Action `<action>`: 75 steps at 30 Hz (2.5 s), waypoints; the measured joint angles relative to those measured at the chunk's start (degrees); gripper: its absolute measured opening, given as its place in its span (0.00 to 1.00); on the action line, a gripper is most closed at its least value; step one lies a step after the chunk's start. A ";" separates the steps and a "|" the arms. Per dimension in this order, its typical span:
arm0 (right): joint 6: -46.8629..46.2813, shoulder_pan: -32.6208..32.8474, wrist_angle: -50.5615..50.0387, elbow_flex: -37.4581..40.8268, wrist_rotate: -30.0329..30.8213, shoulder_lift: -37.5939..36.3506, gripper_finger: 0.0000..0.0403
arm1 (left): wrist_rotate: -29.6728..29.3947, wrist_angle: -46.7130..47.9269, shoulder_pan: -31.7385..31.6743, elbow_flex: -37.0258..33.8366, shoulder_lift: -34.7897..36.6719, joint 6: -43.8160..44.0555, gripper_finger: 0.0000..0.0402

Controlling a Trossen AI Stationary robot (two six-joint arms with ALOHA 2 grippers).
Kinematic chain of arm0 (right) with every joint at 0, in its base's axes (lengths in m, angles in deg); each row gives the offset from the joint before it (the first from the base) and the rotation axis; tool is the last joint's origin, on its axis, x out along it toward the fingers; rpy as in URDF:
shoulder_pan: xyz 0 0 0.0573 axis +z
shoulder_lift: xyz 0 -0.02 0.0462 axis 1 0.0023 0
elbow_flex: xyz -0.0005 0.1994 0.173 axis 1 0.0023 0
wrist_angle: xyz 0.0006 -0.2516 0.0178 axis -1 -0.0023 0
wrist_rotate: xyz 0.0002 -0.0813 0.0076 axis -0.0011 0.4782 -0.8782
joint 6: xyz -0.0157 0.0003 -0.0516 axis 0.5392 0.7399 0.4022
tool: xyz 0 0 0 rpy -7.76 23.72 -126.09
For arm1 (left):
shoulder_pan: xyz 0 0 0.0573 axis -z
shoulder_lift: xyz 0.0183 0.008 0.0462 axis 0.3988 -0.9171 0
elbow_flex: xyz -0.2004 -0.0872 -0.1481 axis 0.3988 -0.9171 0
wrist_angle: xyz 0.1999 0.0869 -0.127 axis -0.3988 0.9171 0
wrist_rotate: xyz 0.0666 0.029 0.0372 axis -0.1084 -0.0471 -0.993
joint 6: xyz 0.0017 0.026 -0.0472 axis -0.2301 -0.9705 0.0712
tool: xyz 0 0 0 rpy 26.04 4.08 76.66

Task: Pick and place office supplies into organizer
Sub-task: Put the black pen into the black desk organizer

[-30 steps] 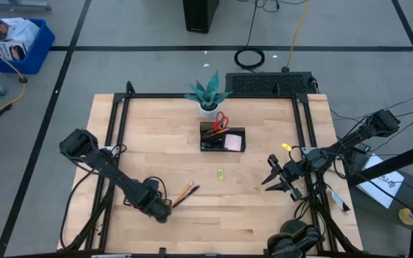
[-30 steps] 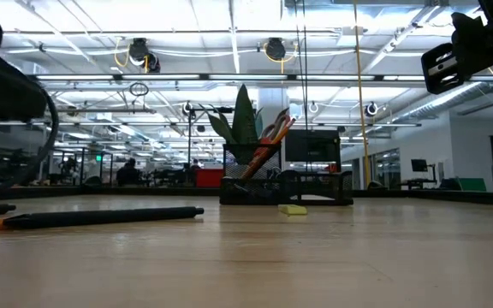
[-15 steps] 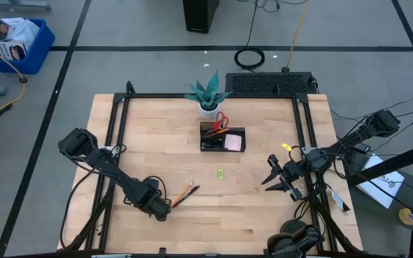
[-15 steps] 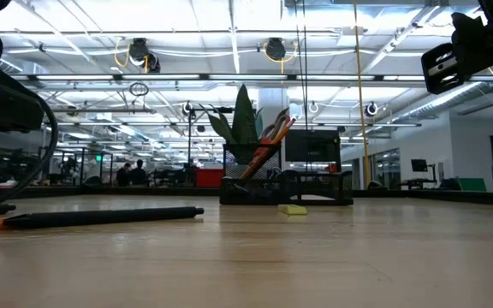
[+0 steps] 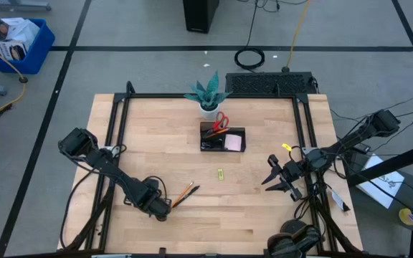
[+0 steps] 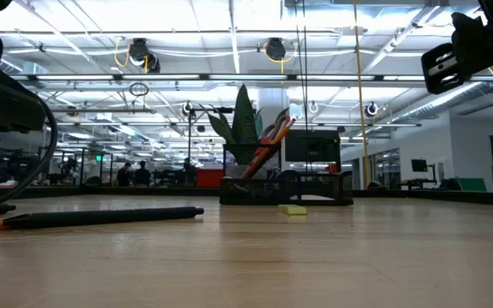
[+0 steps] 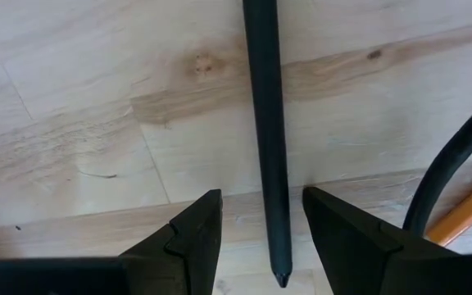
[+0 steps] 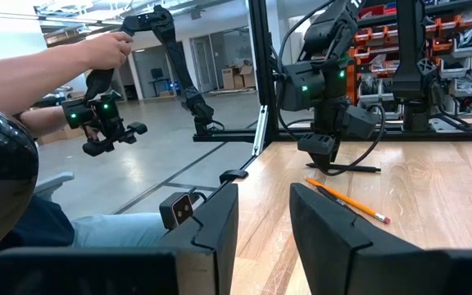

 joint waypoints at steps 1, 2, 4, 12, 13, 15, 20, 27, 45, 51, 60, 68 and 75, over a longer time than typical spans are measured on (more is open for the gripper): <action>0.02 0.00 0.00 0.00 0.00 0.00 0.25 | -0.35 -0.05 0.01 0.00 -0.02 -0.02 0.46; 0.00 0.00 0.00 0.02 0.00 0.00 0.25 | -0.65 -0.11 0.05 0.00 -0.02 0.01 0.46; 0.00 0.02 0.01 0.02 0.00 0.01 0.25 | -0.80 -0.45 0.06 -0.02 -0.04 -0.03 0.46; 0.02 0.02 0.00 0.00 0.00 0.00 0.25 | -3.64 -2.76 0.65 -0.04 -0.09 -0.75 0.46; 0.00 0.02 0.00 0.00 0.00 0.02 0.25 | -3.71 -2.77 0.80 -0.04 -0.09 -0.76 0.46; 0.01 0.02 0.00 0.00 0.00 0.02 0.25 | -4.23 -2.75 1.10 -0.04 -0.09 -0.74 0.46; 0.02 0.00 0.00 0.02 0.00 0.02 0.25 | -4.68 -2.84 1.73 -0.14 -0.09 0.38 0.46; 0.00 0.01 0.01 0.02 -0.01 0.01 0.25 | -4.22 -7.23 1.94 -3.14 0.17 1.66 0.38; 0.00 0.00 0.02 0.00 0.00 0.02 0.25 | -5.45 -8.06 2.07 -3.15 0.07 -0.09 0.06; 0.01 0.01 0.01 0.01 0.00 0.02 0.25 | -7.64 -8.32 2.20 -3.23 0.07 -1.95 0.10; 0.00 0.01 0.01 0.00 0.00 0.02 0.25 | -16.61 -9.16 3.14 -0.84 0.18 -9.10 0.06; 0.00 0.01 0.02 0.01 0.00 0.00 0.25 | -23.02 -14.10 3.77 0.76 0.07 -16.18 0.06; 0.00 0.01 0.02 0.00 0.00 0.02 0.25 | -28.60 -18.64 4.16 0.88 0.22 -21.19 0.06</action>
